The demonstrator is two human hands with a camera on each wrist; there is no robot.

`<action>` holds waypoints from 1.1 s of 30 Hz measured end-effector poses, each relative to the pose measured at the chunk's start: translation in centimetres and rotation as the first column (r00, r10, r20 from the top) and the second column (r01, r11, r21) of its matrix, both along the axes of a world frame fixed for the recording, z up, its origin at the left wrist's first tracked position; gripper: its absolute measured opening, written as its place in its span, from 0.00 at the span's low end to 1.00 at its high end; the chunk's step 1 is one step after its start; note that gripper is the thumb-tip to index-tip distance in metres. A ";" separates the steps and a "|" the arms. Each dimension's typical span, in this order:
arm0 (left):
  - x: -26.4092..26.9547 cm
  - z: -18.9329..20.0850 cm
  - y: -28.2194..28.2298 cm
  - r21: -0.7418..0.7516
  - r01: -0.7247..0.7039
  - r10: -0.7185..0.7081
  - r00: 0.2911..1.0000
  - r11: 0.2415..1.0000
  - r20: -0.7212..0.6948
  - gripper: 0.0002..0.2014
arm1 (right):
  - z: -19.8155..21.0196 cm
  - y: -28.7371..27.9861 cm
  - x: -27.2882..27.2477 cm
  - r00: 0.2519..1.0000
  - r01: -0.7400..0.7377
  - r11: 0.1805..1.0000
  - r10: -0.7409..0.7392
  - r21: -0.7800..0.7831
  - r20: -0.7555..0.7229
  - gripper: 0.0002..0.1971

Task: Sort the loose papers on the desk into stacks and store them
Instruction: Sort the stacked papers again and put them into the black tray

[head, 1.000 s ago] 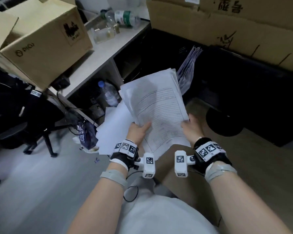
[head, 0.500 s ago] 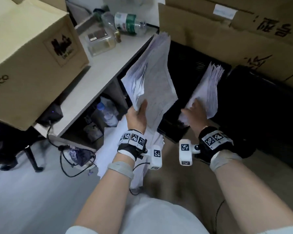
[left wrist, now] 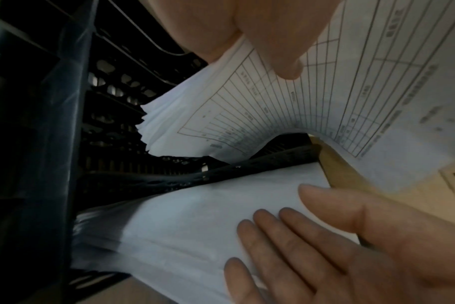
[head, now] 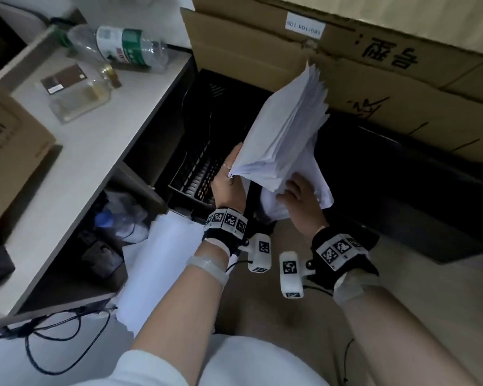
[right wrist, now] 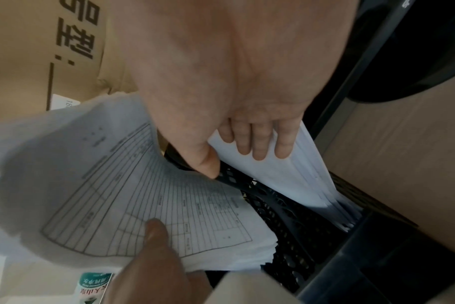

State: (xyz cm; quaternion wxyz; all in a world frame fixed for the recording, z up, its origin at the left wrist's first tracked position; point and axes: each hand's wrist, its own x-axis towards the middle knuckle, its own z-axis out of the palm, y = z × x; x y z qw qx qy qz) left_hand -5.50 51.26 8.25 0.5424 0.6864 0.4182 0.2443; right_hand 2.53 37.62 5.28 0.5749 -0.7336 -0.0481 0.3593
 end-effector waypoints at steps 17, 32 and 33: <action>-12.0 -7.1 2.9 -0.135 -0.128 0.082 0.949 0.983 -0.304 0.31 | -0.8 1.9 -7.8 0.989 -0.110 0.985 0.094 -0.137 -0.116 0.13; -29.5 -16.5 5.1 -0.157 -0.178 -0.042 0.523 0.971 -0.852 0.47 | -15.0 3.0 -20.8 0.899 -0.329 0.753 0.066 -0.570 -0.433 0.37; -29.4 -16.7 5.4 -0.166 -0.181 -0.048 0.522 0.969 -0.852 0.47 | -15.6 3.0 -20.7 0.896 -0.332 0.753 0.062 -0.568 -0.441 0.39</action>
